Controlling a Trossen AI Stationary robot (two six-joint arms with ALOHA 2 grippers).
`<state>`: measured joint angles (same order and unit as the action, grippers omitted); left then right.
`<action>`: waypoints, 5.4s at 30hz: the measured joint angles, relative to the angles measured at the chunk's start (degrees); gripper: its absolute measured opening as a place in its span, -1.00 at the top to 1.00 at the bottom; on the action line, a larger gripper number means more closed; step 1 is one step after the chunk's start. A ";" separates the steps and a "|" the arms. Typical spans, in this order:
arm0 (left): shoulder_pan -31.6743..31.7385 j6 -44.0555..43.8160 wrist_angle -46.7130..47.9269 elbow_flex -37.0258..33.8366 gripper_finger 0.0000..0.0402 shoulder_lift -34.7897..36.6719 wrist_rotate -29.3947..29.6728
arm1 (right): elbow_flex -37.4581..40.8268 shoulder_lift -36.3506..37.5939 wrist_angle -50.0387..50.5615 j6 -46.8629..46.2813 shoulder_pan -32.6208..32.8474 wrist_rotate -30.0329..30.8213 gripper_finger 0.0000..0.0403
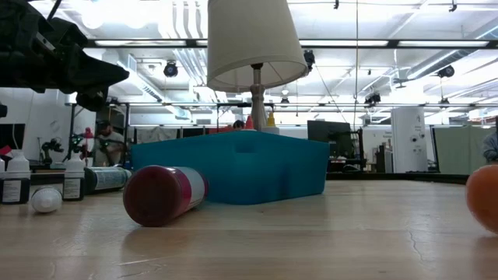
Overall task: Pick & Place food coloring
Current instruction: Put the large yellow food coloring bottle into the blue container
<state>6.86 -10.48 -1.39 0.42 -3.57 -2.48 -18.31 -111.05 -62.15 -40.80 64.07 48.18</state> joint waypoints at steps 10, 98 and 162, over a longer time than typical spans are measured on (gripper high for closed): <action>0.01 0.00 0.00 -0.01 1.00 -0.02 -0.01 | -0.02 12.07 4.68 6.99 -0.96 0.07 0.49; 0.02 0.00 0.00 -0.01 1.00 -0.02 0.00 | -70.49 11.24 130.62 32.01 -61.40 -43.71 0.48; 0.00 0.00 0.00 0.01 1.00 -0.01 0.00 | -74.31 4.71 133.62 78.89 -60.13 -35.66 0.48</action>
<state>6.85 -10.48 -1.39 0.43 -3.59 -2.48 -92.62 -106.34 71.46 38.08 3.94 12.52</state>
